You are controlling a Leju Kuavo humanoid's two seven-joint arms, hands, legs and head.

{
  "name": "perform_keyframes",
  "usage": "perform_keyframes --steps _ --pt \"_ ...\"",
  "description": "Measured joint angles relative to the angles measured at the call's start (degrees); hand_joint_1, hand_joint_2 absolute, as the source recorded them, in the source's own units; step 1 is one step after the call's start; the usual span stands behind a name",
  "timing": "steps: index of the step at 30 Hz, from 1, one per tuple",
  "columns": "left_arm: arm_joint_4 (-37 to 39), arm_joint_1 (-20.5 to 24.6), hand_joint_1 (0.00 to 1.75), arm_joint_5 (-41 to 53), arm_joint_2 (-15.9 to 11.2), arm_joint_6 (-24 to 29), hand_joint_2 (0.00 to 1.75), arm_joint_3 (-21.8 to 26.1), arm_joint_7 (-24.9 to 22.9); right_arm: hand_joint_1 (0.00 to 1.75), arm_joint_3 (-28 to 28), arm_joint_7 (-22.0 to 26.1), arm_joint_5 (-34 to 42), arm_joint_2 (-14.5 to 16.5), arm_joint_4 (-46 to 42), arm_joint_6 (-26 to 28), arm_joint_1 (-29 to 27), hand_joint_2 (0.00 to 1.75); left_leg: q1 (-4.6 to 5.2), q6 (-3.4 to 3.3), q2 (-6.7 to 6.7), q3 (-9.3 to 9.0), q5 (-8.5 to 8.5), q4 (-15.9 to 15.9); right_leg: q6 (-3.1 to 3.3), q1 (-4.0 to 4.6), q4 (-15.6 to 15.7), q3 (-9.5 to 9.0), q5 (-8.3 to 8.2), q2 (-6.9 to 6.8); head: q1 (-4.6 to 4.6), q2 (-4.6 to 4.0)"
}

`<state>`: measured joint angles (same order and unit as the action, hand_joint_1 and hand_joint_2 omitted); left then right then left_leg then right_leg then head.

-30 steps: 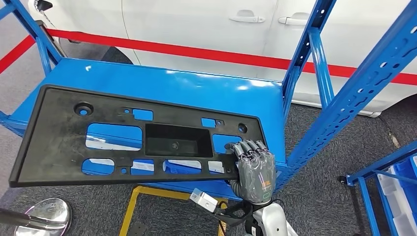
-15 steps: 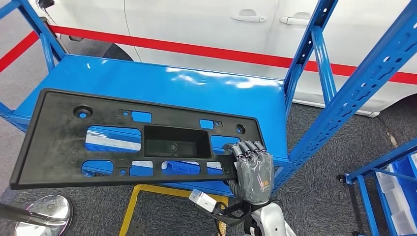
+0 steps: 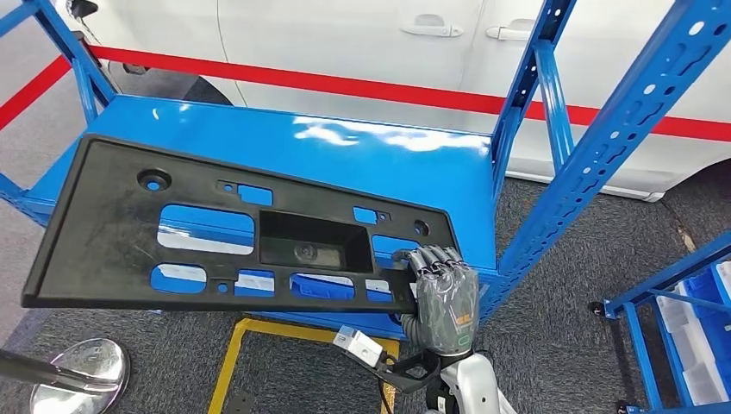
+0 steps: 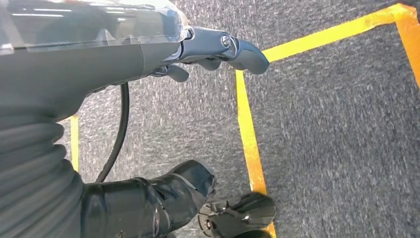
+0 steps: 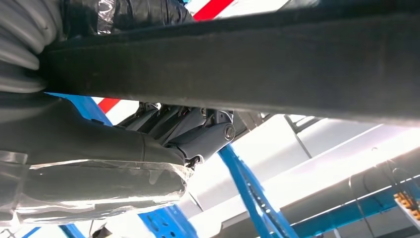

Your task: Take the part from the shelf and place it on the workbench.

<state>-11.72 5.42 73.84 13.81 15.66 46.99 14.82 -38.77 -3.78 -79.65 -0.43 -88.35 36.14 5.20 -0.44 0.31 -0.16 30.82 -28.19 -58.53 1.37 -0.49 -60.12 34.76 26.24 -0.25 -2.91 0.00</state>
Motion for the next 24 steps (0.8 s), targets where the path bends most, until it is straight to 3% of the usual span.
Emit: perform_keyframes --steps 2,4,5,7,8,9,10,11,14,18,20,23,24 --pt "0.0 -0.06 0.0 0.03 -0.01 0.07 1.75 0.0 0.0 1.75 0.0 0.25 0.25 0.12 0.01 0.02 0.02 1.75 0.01 -0.66 -0.04 0.2 0.46 0.3 -0.8 0.07 0.17 0.23 -0.42 0.03 -0.01 0.0" --pt "0.0 -0.06 0.0 0.04 0.03 0.1 1.75 0.0 0.0 1.75 0.0 0.6 0.79 0.18 0.02 0.03 0.05 1.75 -0.26 -1.47 0.1 0.44 1.26 0.87 -1.4 0.03 -0.74 0.73 0.58 0.12 -0.04 -0.01" --pt "0.0 -0.01 0.0 0.04 0.05 0.1 1.75 0.0 0.0 1.75 0.0 0.76 1.16 0.19 0.02 0.03 0.08 1.75 -0.4 -1.87 0.19 0.64 1.66 1.13 -1.59 0.01 -2.61 1.5 2.17 0.16 -0.06 -0.01" --pt "0.0 0.04 0.0 0.05 0.09 0.1 1.75 0.01 0.0 1.75 0.0 1.16 2.0 0.19 0.11 0.01 0.12 1.75 -0.31 -2.28 0.3 1.34 2.14 1.09 -1.83 -0.15 -9.22 4.09 6.45 0.19 -0.07 -0.01" --pt "0.0 0.02 0.0 0.05 0.09 0.1 1.75 0.01 0.0 1.75 0.0 1.34 2.37 0.19 0.22 0.0 0.12 1.75 -0.27 -2.34 0.33 1.73 2.33 0.99 -1.94 -0.2 -12.52 5.28 8.0 0.19 -0.06 -0.01" --pt "0.0 0.0 0.0 0.07 0.09 0.1 1.75 0.01 0.0 1.75 0.0 1.5 2.71 0.19 0.35 -0.01 0.1 1.75 -0.24 -2.32 0.35 2.11 2.5 0.84 -2.0 -0.24 -14.32 5.71 8.52 0.18 -0.07 -0.01" --pt "0.0 -0.02 0.0 0.07 0.1 0.1 1.75 0.01 0.0 1.75 0.0 1.6 2.95 0.19 0.45 -0.01 0.11 1.75 -0.23 -2.27 0.36 2.45 2.63 0.65 -1.99 -0.26 -14.02 5.08 7.95 0.18 -0.07 0.0" --pt "0.0 -0.03 0.0 0.08 0.11 0.1 1.75 0.01 0.0 1.75 0.0 1.64 3.12 0.19 0.51 -0.01 0.12 1.75 -0.23 -2.21 0.35 2.73 2.72 0.43 -1.88 -0.27 -11.55 3.35 6.51 0.17 -0.07 0.0" --pt "0.0 0.0 0.0 0.09 0.15 0.1 1.75 0.02 0.0 1.75 0.0 1.66 3.23 0.19 0.52 -0.01 0.23 1.75 -0.02 -1.73 0.33 3.31 2.92 -0.22 -1.2 -0.01 -1.37 -2.49 3.1 0.19 -0.05 0.0" --pt "0.0 0.0 0.0 0.1 0.16 0.1 1.75 0.02 -0.01 1.75 0.0 1.93 4.01 0.2 0.5 0.04 0.24 1.75 0.05 -0.4 0.32 3.91 3.4 -0.38 -0.21 0.11 0.46 -2.58 2.19 0.22 -0.05 0.0" --pt "0.0 0.0 0.0 0.09 0.15 0.11 1.75 0.02 -0.01 1.75 0.0 2.35 4.69 0.29 0.5 0.05 0.28 1.75 -0.07 0.2 0.26 4.91 1.34 -2.61 0.52 -0.21 0.88 -2.26 1.47 0.08 -0.03 -0.01" --pt "0.0 -0.04 0.0 0.07 0.15 0.12 1.75 0.02 0.0 1.75 0.0 2.65 5.19 0.42 0.54 0.05 0.3 1.75 -0.31 0.94 0.27 8.67 -4.91 -12.8 1.04 -0.19 0.89 -1.18 0.68 -0.1 0.0 -0.01" --pt "0.0 -0.07 0.0 0.05 0.15 0.12 1.75 0.02 0.0 1.75 0.0 2.67 5.24 0.43 0.59 0.04 0.28 1.75 -0.33 1.07 0.27 9.32 -5.85 -15.21 1.02 -0.16 0.83 -0.79 0.43 -0.12 0.0 0.0"
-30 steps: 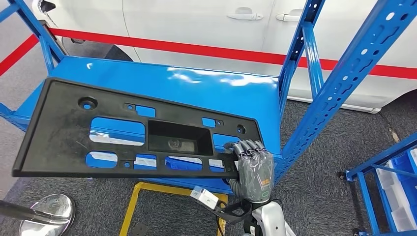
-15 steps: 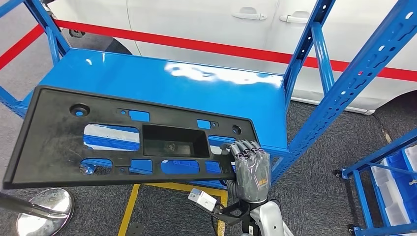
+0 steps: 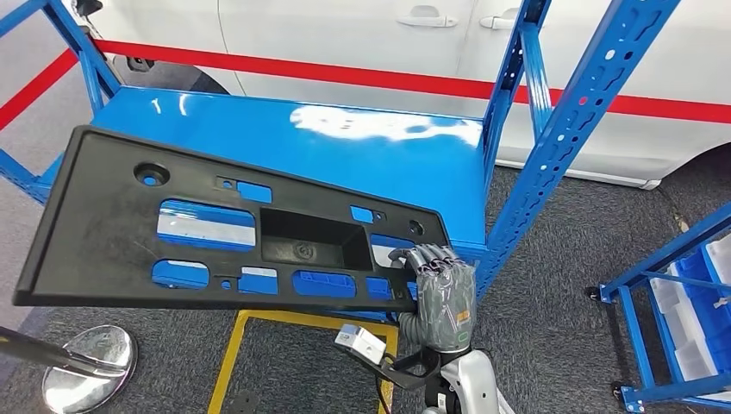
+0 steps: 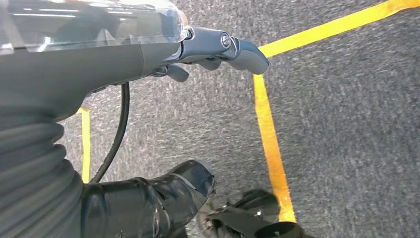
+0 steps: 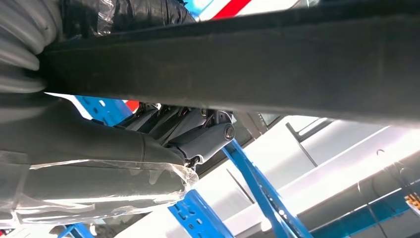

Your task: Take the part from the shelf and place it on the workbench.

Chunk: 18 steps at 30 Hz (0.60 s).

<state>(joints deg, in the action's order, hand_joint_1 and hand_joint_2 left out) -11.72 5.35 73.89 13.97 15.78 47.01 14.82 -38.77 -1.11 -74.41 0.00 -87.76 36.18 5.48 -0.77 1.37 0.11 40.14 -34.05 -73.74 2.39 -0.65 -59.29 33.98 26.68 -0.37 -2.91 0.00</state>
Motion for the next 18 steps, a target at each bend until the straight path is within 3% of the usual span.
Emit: perform_keyframes --steps 1,2,4,6,10,12,15,18 --pt "0.0 -0.02 0.0 -0.02 0.0 0.0 1.75 0.0 0.0 1.75 0.0 0.01 0.03 0.0 0.05 -0.01 -0.02 1.75 -0.01 0.04 0.0 -0.41 0.18 -0.28 -0.07 0.01 -0.09 0.35 -0.21 0.01 0.0 0.0" --pt "0.0 -0.02 0.0 -0.02 -0.01 0.0 1.75 0.0 0.0 1.75 0.0 0.03 0.03 0.01 0.09 -0.01 -0.04 1.75 -0.01 -0.02 0.0 -1.98 1.37 1.78 -0.17 0.0 -0.2 0.61 -0.36 0.02 0.0 0.0" --pt "0.0 0.05 0.0 -0.02 -0.03 0.0 1.75 0.0 0.0 1.75 0.0 0.08 0.07 0.03 0.11 -0.01 -0.05 1.75 0.04 -0.38 -0.03 -6.95 4.34 9.77 -0.48 0.04 -0.47 0.95 -0.6 0.05 0.0 -0.01" --pt "0.0 0.12 0.0 -0.02 -0.06 0.0 1.75 0.0 0.03 1.75 0.0 0.13 0.11 0.06 0.11 -0.01 -0.02 1.75 0.29 -0.93 -0.1 -9.76 5.6 14.95 -0.99 0.19 -0.69 1.23 -0.9 0.06 -0.01 -0.01" --pt "0.0 -0.02 0.0 -0.02 -0.02 0.0 1.75 0.0 0.04 1.75 0.01 0.19 0.11 0.06 0.11 -0.01 -0.03 1.75 0.25 -2.33 0.01 -9.49 6.65 16.03 -2.39 0.23 -0.99 1.72 -1.0 0.11 -0.03 0.0" --pt "0.0 0.09 0.0 -0.03 0.01 0.0 1.75 0.0 0.04 1.75 0.02 0.19 0.11 0.05 0.11 -0.01 0.0 1.75 -0.03 -3.09 0.19 -9.14 7.4 16.44 -2.76 0.2 -3.09 2.66 1.15 0.22 -0.07 0.0" --pt "0.0 0.15 0.0 -0.03 0.0 0.0 1.75 0.0 0.05 1.75 0.02 0.19 0.11 0.04 0.11 -0.01 0.02 1.75 -0.01 -3.38 0.21 -8.84 7.61 16.45 -2.85 0.18 -5.0 3.47 2.88 0.28 -0.06 0.0" --pt "0.0 0.1 0.0 -0.04 0.01 0.0 1.75 0.01 0.05 1.75 0.03 0.19 0.13 0.01 0.22 -0.01 -0.09 1.75 0.11 -3.46 0.28 -7.72 8.07 16.08 -3.11 0.01 -11.92 5.76 6.26 0.27 -0.05 0.0"
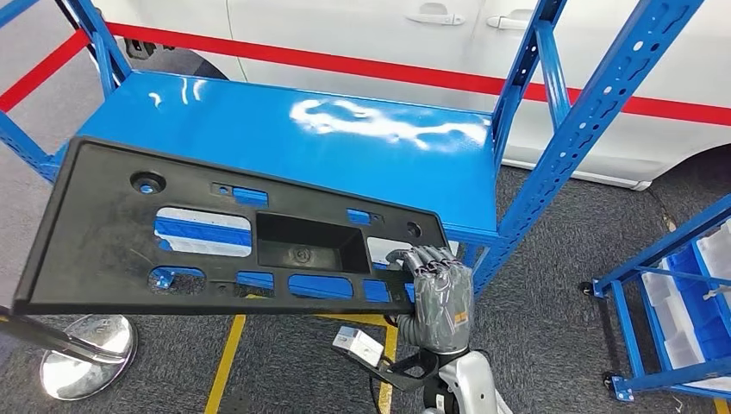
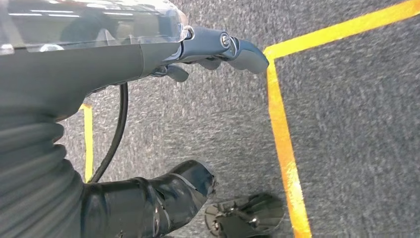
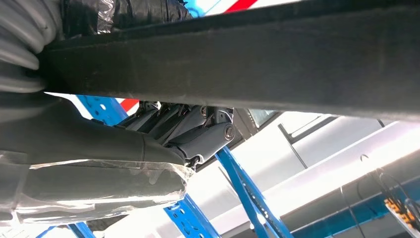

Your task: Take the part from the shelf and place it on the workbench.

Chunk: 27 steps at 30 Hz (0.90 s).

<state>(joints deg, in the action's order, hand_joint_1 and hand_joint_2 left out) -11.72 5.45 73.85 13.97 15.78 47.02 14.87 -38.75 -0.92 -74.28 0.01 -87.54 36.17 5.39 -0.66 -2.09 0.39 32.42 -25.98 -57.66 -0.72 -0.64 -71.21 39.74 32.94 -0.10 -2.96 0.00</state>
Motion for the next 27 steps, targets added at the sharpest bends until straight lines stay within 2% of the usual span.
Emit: perform_keyframes --steps 1,2,4,5,7,9,10,12,14,15,16,18,20,22,24,25,27 --pt "0.0 -0.03 0.0 -0.02 0.01 0.0 1.75 0.01 -0.01 1.75 0.01 0.01 0.02 -0.03 0.07 -0.01 -0.04 1.75 0.03 0.04 0.01 0.62 0.22 -0.31 -0.03 -0.07 -0.85 -0.33 0.14 0.0 -0.01 -0.01" --pt "0.0 -0.05 0.0 -0.03 0.01 0.0 1.75 0.01 0.0 1.75 0.01 0.03 0.07 -0.05 0.13 -0.03 -0.04 1.75 0.04 0.13 0.0 1.08 0.35 -0.63 0.08 -0.1 1.43 -2.16 -1.17 -0.01 -0.02 -0.01" --pt "0.0 -0.04 0.0 -0.04 0.03 0.0 1.75 0.02 0.01 1.75 0.02 0.11 0.2 -0.08 0.17 -0.06 0.02 1.75 0.13 0.42 -0.01 1.67 0.54 -1.17 0.56 0.03 8.35 -6.45 -3.45 -0.02 -0.01 -0.01" --pt "0.0 -0.01 0.0 -0.04 0.04 0.01 1.75 0.02 0.02 1.75 0.02 0.17 0.28 -0.08 0.17 -0.08 0.05 1.75 0.2 0.66 0.0 1.8 0.65 -1.29 0.79 0.17 10.52 -7.54 -3.93 -0.01 0.0 0.0" --pt "0.0 0.03 0.0 -0.05 0.05 0.01 1.75 0.02 0.04 1.75 0.02 0.26 0.56 -0.08 0.17 -0.15 0.05 1.75 0.32 1.29 0.02 1.98 0.99 -1.24 1.14 0.47 11.41 -7.64 -4.24 0.02 0.01 -0.01" --pt "0.0 0.0 0.0 -0.06 0.05 0.02 1.75 0.02 0.12 1.75 0.03 0.42 1.0 -0.07 0.16 -0.24 0.06 1.75 0.31 1.89 -0.02 2.17 0.86 -1.34 1.79 0.18 11.89 -7.54 -4.77 -0.01 0.01 -0.01" --pt "0.0 -0.01 0.0 -0.07 0.04 0.04 1.75 0.02 0.16 1.75 0.04 0.54 1.3 -0.03 0.16 -0.3 0.09 1.75 0.27 2.16 -0.07 2.61 -0.02 -2.3 2.19 0.0 12.2 -7.49 -5.1 -0.07 0.03 -0.01" --pt "0.0 -0.04 0.0 -0.07 0.04 0.11 1.75 0.02 0.2 1.75 0.04 0.77 1.95 0.05 0.16 -0.46 0.11 1.75 0.04 2.69 -0.14 4.8 -3.74 -7.7 2.76 -0.16 12.54 -7.18 -5.65 -0.22 0.05 -0.01" --pt "0.0 -0.13 0.0 -0.07 0.04 0.15 1.75 0.02 0.21 1.75 0.05 0.85 2.49 0.08 0.24 -0.76 0.07 1.75 -0.12 3.12 -0.13 7.4 -7.24 -14.75 2.87 -0.11 12.47 -6.65 -5.95 -0.22 0.05 -0.01" --pt "0.0 -0.17 0.0 -0.07 0.04 0.15 1.75 0.02 0.2 1.75 0.05 0.89 2.73 0.07 0.33 -0.94 0.03 1.75 -0.17 3.24 -0.13 7.76 -7.61 -16.31 2.8 -0.1 12.4 -6.45 -6.07 -0.17 0.06 -0.01" --pt "0.0 -0.2 0.0 -0.07 0.04 0.16 1.75 0.02 0.2 1.75 0.07 0.94 2.96 0.07 0.44 -1.09 -0.01 1.75 -0.21 3.27 -0.13 7.07 -6.92 -15.76 2.71 -0.1 12.33 -6.31 -6.16 -0.06 0.06 -0.01" --pt "0.0 -0.2 0.0 -0.07 0.01 0.19 1.75 0.03 0.2 1.75 0.09 1.04 3.26 0.06 0.6 -1.2 -0.06 1.75 -0.31 3.07 -0.46 2.92 -3.6 -8.76 2.53 -0.12 12.15 -6.22 -6.28 0.25 0.05 -0.01" --pt "0.0 -0.17 0.0 -0.07 -0.04 0.25 1.75 0.04 0.21 1.75 0.13 1.07 3.43 0.07 0.63 -1.2 -0.02 1.75 -0.25 2.77 -1.27 -0.69 -1.72 -2.08 2.1 0.05 11.87 -5.91 -6.44 0.57 0.05 -0.01" --pt "0.0 -0.2 0.0 -0.07 -0.05 0.3 1.75 0.04 0.22 1.75 0.15 1.08 3.59 0.06 0.63 -1.2 -0.04 1.75 -0.07 2.5 -1.67 -1.3 -1.72 -0.55 1.43 0.13 11.81 -5.51 -6.77 0.89 0.05 -0.01" --pt "0.0 -0.23 0.0 -0.07 -0.02 0.34 1.75 0.05 0.23 1.75 0.23 1.09 3.69 0.05 0.63 -1.19 -0.09 1.75 -0.22 1.87 -1.3 -1.17 -1.29 -0.22 0.79 0.08 11.76 -5.33 -6.81 1.12 0.04 -0.01" --pt "0.0 -0.21 0.0 -0.07 0.0 0.35 1.75 0.05 0.24 1.75 0.29 1.11 3.72 0.04 0.63 -1.18 -0.07 1.75 -0.34 1.44 -1.05 -1.15 -1.02 0.04 0.54 0.07 10.97 -4.96 -6.12 1.06 0.01 -0.01" --pt "0.0 -0.16 0.0 -0.07 0.03 0.37 1.75 0.06 0.25 1.75 0.4 1.15 3.8 0.03 0.64 -1.17 -0.07 1.75 -0.46 0.77 -0.48 -1.05 -0.63 0.36 0.22 -0.05 6.01 -2.8 -2.88 0.83 -0.04 -0.01"
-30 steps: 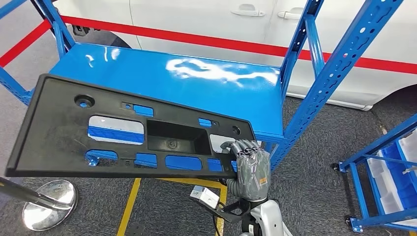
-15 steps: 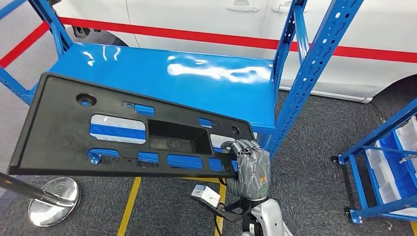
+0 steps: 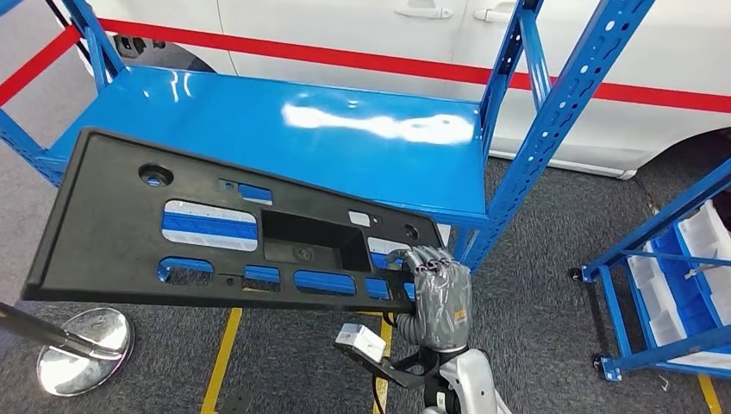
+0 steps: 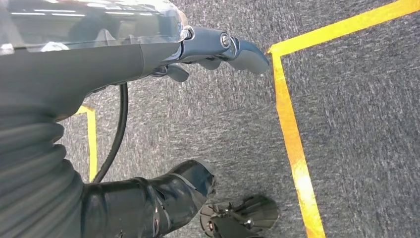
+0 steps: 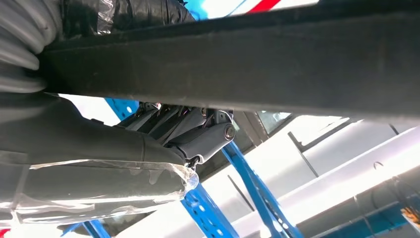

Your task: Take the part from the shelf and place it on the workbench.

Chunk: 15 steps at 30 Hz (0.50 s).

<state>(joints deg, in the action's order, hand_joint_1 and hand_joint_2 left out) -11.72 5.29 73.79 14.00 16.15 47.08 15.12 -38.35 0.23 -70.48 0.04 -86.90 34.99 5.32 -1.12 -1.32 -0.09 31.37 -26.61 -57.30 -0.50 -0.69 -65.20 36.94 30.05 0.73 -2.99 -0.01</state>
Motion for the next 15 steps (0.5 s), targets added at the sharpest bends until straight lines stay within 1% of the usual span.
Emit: perform_keyframes --steps 1,2,3,4,5,6,7,8,9,10,11,12,13,14,15 --pt "0.0 -0.02 0.0 0.0 -0.01 0.01 1.75 0.01 0.01 1.75 0.03 0.02 0.05 -0.02 0.02 0.0 -0.04 1.75 0.06 -0.16 0.22 0.12 0.04 -0.01 -0.11 -0.03 -3.68 1.66 1.92 -0.08 -0.03 0.01" --pt "0.0 -0.05 0.0 0.0 -0.01 0.01 1.75 0.01 0.01 1.75 0.08 0.03 0.1 -0.05 0.05 0.0 -0.13 1.75 0.13 -0.21 0.48 0.23 0.05 -0.08 -0.21 -0.07 -7.1 3.16 3.31 -0.1 -0.02 0.01" --pt "0.0 -0.07 0.0 0.0 -0.01 0.01 1.75 0.02 0.01 1.75 0.13 0.04 0.16 -0.1 0.1 0.0 -0.22 1.75 0.18 -0.23 0.72 0.32 0.04 -0.17 -0.26 -0.08 -9.1 4.02 3.71 -0.13 -0.03 0.01" --pt "0.0 -0.07 0.0 0.01 -0.01 0.01 1.75 0.02 0.01 1.75 0.19 0.07 0.2 -0.15 0.15 0.0 -0.27 1.75 0.21 -0.22 0.96 0.38 0.0 -0.31 -0.22 -0.07 -9.0 3.86 2.97 -0.21 -0.03 0.01" --pt "0.0 -0.05 0.0 0.0 -0.01 0.01 1.75 0.02 0.01 1.75 0.26 0.1 0.25 -0.19 0.17 0.01 -0.29 1.75 0.22 -0.18 1.17 0.39 -0.09 -0.46 -0.1 -0.05 -6.76 2.66 1.33 -0.37 -0.02 0.01" --pt "0.0 -0.03 0.0 0.01 -0.01 0.02 1.75 0.02 0.01 1.75 0.33 0.15 0.27 -0.21 0.17 0.02 -0.28 1.75 0.23 -0.1 1.37 0.38 -0.22 -0.64 0.14 0.0 -2.99 0.72 -0.69 -0.77 -0.03 0.01" --pt "0.0 -0.02 0.0 0.01 -0.01 0.03 1.75 0.02 0.01 1.75 0.43 0.22 0.28 -0.21 0.16 0.03 -0.26 1.75 0.34 0.03 1.57 0.39 -0.36 -0.81 0.42 0.21 0.72 -1.17 -2.08 -1.41 -0.03 0.01" --pt "0.0 -0.02 0.0 0.0 -0.01 0.05 1.75 0.02 0.01 1.75 0.54 0.29 0.3 -0.21 0.15 0.04 -0.24 1.75 0.45 0.2 1.74 0.45 -0.49 -0.98 0.68 0.44 3.52 -2.46 -2.92 -1.92 -0.02 0.01" --pt "0.0 -0.04 0.0 0.01 -0.01 0.08 1.75 0.02 0.0 1.75 0.67 0.37 0.31 -0.22 0.14 0.05 -0.26 1.75 0.57 0.4 1.94 0.53 -0.57 -1.11 0.88 0.68 5.05 -3.06 -3.14 -2.28 -0.01 0.01" --pt "0.0 -0.05 0.0 0.01 -0.01 0.1 1.75 0.02 -0.01 1.75 0.82 0.43 0.34 -0.23 0.13 0.07 -0.3 1.75 0.68 0.63 2.19 0.6 -0.58 -1.15 1.01 0.91 5.4 -3.06 -2.97 -2.29 0.01 0.01" --pt "0.0 -0.04 0.0 0.0 -0.01 0.13 1.75 0.03 -0.01 1.75 1.01 0.46 0.38 -0.24 0.12 0.08 -0.35 1.75 0.71 0.88 2.47 0.61 -0.58 -1.14 1.19 0.86 5.59 -2.92 -3.13 -1.96 0.01 0.01" --pt "0.0 -0.03 0.0 0.0 -0.01 0.15 1.75 0.03 -0.01 1.75 1.2 0.48 0.42 -0.25 0.08 0.09 -0.4 1.75 0.66 1.17 2.6 0.63 -0.75 -1.18 1.42 0.69 5.8 -2.94 -3.29 -1.7 0.01 0.01" --pt "0.0 0.0 0.0 0.0 -0.01 0.18 1.75 0.04 0.0 1.75 1.39 0.49 0.44 -0.26 0.03 0.1 -0.4 1.75 0.61 1.48 2.41 0.8 -1.3 -1.69 1.71 0.49 6.06 -3.02 -3.48 -1.44 0.02 0.01" --pt "0.0 0.02 0.0 0.0 -0.01 0.21 1.75 0.04 0.01 1.75 1.54 0.51 0.45 -0.26 -0.03 0.1 -0.37 1.75 0.54 1.77 2.0 1.41 -2.41 -3.12 2.01 0.25 6.34 -3.1 -3.67 -1.23 0.04 0.01" --pt "0.0 0.01 0.0 0.0 -0.01 0.23 1.75 0.04 0.01 1.75 1.63 0.52 0.46 -0.26 -0.08 0.09 -0.37 1.75 0.44 2.05 1.47 2.58 -4.08 -5.74 2.22 0.12 6.5 -3.14 -3.81 -1.02 0.06 0.01"
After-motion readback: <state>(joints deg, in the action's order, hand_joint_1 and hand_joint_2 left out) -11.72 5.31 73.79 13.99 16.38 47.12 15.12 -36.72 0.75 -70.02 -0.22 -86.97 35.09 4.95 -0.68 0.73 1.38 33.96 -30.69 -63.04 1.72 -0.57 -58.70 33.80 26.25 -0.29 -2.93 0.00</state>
